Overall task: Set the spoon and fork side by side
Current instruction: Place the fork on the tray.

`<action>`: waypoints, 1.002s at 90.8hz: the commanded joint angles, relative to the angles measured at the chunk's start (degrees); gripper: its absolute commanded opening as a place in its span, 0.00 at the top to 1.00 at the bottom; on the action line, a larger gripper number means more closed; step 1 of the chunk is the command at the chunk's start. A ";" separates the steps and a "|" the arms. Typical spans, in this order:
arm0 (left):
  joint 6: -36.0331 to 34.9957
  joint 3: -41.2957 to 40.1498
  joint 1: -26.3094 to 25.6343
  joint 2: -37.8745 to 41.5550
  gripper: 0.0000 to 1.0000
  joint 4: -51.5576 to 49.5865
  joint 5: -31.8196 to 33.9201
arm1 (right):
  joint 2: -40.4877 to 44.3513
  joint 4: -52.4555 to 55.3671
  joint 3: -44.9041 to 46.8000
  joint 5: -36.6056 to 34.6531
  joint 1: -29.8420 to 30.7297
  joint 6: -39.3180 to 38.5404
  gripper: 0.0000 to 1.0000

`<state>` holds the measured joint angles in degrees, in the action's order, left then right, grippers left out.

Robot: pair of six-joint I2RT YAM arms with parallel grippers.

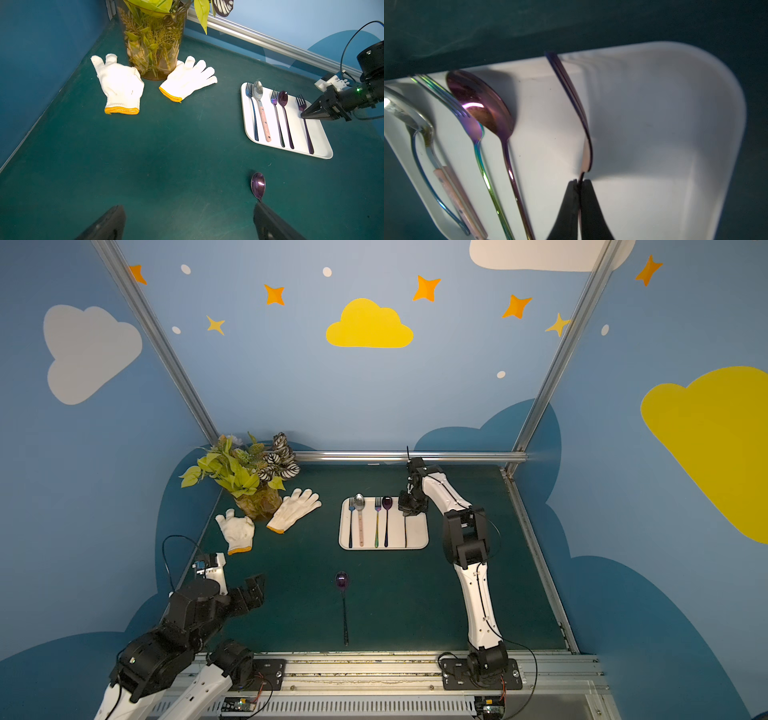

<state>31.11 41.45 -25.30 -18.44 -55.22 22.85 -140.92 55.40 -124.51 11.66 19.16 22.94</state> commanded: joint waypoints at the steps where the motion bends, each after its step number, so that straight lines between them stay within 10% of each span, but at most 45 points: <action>1: -0.49 -0.58 -0.26 -0.16 0.00 0.99 -0.11 | -1.54 1.09 -1.18 0.40 -0.35 0.10 0.98; 91: -0.54 -0.58 -0.29 0.08 0.00 1.02 -0.26 | 3.99 1.60 -2.27 -0.35 -0.10 -0.49 0.70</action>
<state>31.11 41.45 -25.30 -18.44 -55.22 22.68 -141.56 55.51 -125.25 12.01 18.85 23.35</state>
